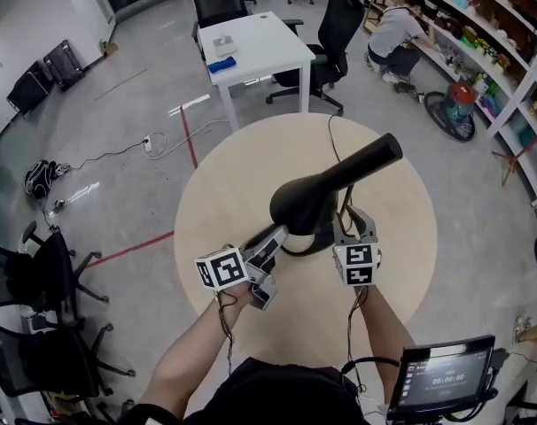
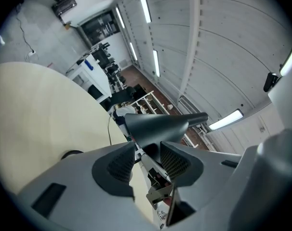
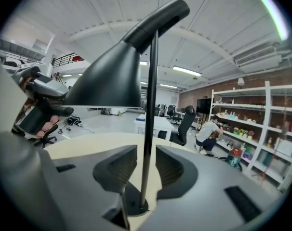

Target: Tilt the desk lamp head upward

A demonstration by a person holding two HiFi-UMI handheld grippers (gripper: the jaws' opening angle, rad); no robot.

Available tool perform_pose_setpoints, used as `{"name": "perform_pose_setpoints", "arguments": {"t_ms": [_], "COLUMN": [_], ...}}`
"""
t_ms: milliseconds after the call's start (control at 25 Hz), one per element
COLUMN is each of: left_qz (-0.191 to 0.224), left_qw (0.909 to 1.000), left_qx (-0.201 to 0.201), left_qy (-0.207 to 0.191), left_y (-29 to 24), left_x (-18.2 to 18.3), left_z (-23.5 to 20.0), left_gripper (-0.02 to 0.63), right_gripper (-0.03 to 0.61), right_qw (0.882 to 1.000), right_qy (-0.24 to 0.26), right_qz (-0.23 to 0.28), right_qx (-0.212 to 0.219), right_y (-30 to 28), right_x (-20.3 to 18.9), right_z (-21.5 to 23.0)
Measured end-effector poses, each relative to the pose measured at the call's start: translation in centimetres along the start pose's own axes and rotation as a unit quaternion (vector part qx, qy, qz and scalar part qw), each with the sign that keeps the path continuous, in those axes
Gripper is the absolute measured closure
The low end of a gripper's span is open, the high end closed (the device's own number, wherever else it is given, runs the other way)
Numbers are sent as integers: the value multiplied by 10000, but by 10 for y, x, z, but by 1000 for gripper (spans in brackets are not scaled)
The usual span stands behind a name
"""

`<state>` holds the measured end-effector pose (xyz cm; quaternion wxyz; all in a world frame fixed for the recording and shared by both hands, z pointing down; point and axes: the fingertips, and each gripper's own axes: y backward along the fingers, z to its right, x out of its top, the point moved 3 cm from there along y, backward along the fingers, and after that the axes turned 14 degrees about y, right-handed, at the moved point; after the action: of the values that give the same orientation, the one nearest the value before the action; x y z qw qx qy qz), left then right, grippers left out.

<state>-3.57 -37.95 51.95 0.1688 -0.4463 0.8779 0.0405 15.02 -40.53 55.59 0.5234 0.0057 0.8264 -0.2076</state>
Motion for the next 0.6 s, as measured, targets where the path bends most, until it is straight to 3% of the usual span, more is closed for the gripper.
{"name": "perform_pose_setpoints", "arguments": {"t_ms": [120, 200, 600], "left_qz": [34, 14, -89], "left_qw": [9999, 9998, 9991], "left_qx": [64, 126, 39], "left_qy": [-115, -170, -424], "left_y": [2, 2, 2], "left_x": [4, 3, 5], "left_z": [-2, -4, -1], "left_gripper": [442, 460, 506], "right_gripper": [469, 517, 525], "right_qw": [9999, 9998, 10000], "right_qy": [99, 118, -31], "right_qz": [-49, -76, -70], "right_qx": [-78, -129, 41], "right_y": [-3, -3, -5], "right_x": [3, 3, -2], "right_z": [0, 1, 1]}}
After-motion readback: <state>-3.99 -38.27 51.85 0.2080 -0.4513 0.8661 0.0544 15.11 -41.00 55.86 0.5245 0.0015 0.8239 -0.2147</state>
